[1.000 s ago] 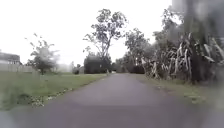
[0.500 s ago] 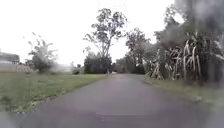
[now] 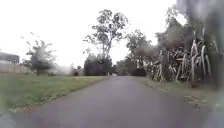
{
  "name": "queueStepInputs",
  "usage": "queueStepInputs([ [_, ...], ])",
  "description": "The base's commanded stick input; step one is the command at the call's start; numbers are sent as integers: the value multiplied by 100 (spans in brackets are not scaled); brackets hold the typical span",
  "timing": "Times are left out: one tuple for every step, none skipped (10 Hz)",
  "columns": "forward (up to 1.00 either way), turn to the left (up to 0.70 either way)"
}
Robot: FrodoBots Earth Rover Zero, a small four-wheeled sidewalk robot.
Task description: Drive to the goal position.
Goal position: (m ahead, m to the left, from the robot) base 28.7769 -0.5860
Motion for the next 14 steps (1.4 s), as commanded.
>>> queueStepInputs([
  [85,0],
  [85,0],
  [85,0],
  [85,0],
  [85,0],
  [85,0],
  [85,0],
  [85,0],
  [85,0],
  [85,0],
  [85,0],
  [85,0],
  [85,0],
  [85,0],
])
